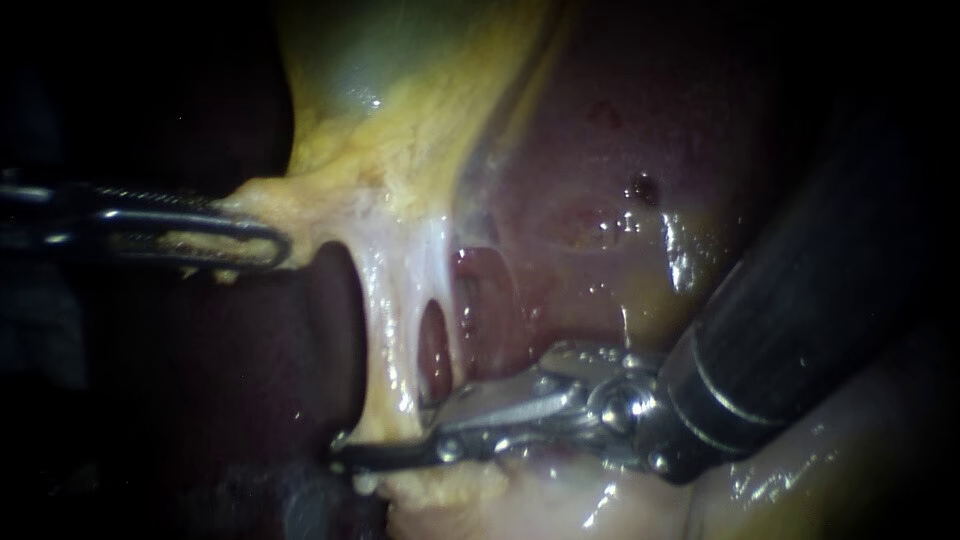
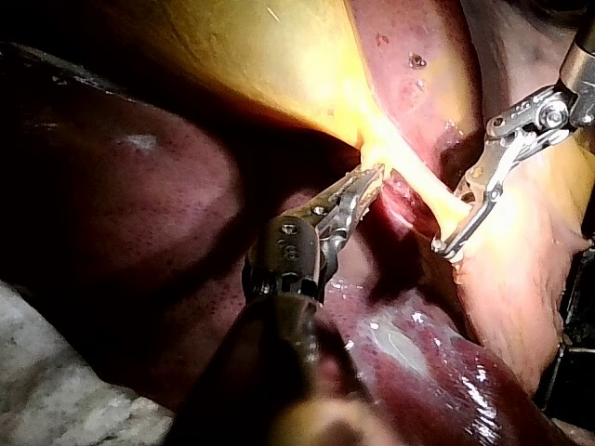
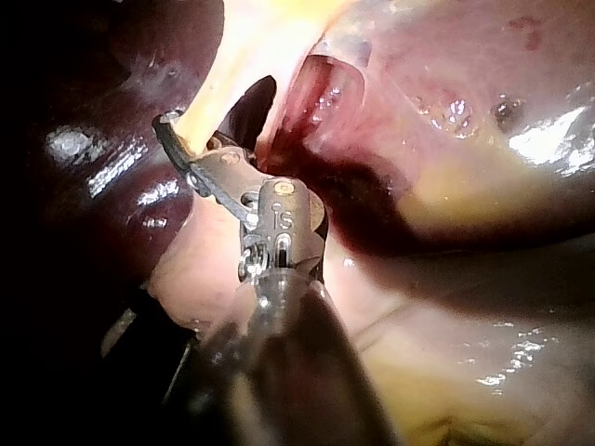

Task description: Going back second clip left tube

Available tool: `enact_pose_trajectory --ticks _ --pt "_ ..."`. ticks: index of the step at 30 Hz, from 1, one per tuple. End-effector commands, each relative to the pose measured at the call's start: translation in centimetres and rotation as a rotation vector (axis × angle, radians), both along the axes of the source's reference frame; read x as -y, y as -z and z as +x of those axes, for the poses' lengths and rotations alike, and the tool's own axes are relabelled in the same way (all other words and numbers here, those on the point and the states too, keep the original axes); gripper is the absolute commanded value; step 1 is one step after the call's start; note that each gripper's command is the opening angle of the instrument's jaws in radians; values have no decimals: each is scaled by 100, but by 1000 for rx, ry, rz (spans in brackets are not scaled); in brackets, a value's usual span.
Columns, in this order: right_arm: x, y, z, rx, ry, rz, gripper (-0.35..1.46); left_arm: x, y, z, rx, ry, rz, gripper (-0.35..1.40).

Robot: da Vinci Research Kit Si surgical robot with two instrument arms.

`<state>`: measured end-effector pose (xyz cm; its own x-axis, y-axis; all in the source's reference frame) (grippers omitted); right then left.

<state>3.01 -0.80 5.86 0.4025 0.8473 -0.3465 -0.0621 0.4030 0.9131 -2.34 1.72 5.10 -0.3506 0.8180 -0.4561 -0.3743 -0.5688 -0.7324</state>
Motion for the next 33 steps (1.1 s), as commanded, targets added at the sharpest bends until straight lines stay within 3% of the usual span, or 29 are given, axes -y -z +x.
enact_pose_trajectory --ticks 1,6,9,12,20,27,33 --pt "0 0 0 -2 -1 0 -35 0 0 0 0 0 0 -35" --pt "0 -1 -1 -27 -10 -12 -30 0 0 0 0 0 0 -35" --pt "1 -3 1 -59 -8 -59 19 0 0 0 0 0 0 -35" --pt "1 -8 7 -67 -46 -79 44 0 0 0 0 0 0 -35" --pt "7 -25 13 -93 -31 -158 49 0 0 1 0 0 0 -35" --pt "-8 -40 3 -112 -38 -377 49 0 0 1 0 0 0 -35" --pt "-14 -42 -15 -126 -25 -474 50 1 1 2 0 -1 0 -35"
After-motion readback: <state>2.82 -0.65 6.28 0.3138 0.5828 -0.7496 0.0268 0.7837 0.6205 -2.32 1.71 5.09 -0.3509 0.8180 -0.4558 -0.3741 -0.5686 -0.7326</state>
